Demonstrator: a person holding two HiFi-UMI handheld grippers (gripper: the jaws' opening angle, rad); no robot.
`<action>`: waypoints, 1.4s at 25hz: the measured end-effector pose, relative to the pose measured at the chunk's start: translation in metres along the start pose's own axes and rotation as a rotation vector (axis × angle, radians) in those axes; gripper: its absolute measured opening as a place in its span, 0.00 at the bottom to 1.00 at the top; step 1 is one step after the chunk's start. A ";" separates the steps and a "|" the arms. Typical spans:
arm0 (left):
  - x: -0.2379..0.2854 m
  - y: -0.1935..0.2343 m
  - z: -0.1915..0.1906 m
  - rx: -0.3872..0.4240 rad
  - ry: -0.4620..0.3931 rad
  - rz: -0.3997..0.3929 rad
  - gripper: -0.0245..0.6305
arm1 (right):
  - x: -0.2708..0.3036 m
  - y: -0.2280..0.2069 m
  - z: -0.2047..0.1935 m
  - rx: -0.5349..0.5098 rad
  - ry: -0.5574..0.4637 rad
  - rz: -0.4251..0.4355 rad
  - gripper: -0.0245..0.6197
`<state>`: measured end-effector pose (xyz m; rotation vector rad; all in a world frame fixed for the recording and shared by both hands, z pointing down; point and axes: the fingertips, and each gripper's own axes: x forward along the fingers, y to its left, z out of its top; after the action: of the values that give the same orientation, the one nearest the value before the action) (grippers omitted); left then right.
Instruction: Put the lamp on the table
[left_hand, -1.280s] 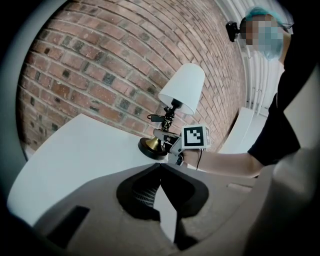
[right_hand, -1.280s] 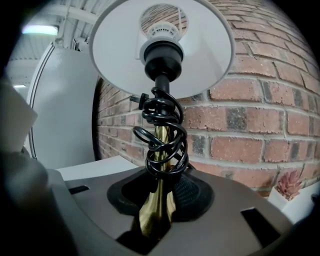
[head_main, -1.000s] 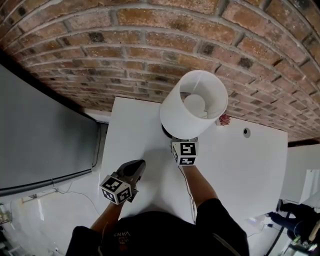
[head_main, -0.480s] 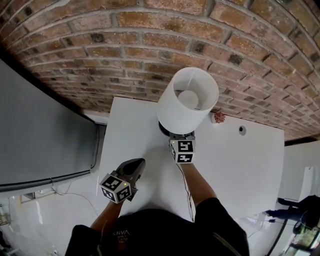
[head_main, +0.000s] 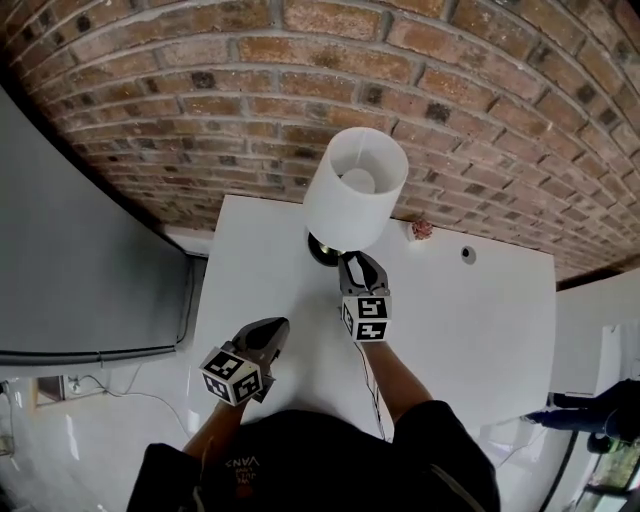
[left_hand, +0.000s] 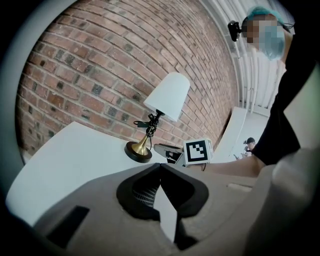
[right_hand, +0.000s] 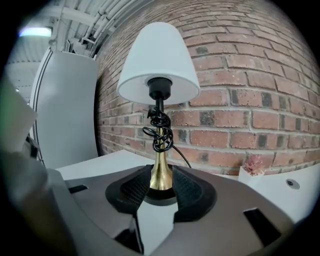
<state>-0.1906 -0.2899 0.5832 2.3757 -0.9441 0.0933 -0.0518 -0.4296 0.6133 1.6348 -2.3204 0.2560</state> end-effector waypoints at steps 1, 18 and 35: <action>-0.002 -0.004 -0.001 0.001 -0.003 -0.002 0.05 | -0.007 0.000 -0.001 0.000 0.002 -0.003 0.25; -0.058 -0.064 -0.001 0.031 -0.144 0.033 0.05 | -0.128 0.033 0.022 0.022 -0.074 0.084 0.04; -0.061 -0.154 0.001 0.164 -0.237 0.154 0.05 | -0.237 0.028 0.059 0.028 -0.146 0.298 0.04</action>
<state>-0.1367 -0.1637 0.4910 2.4996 -1.2754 -0.0555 -0.0119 -0.2279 0.4787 1.3553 -2.6818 0.2384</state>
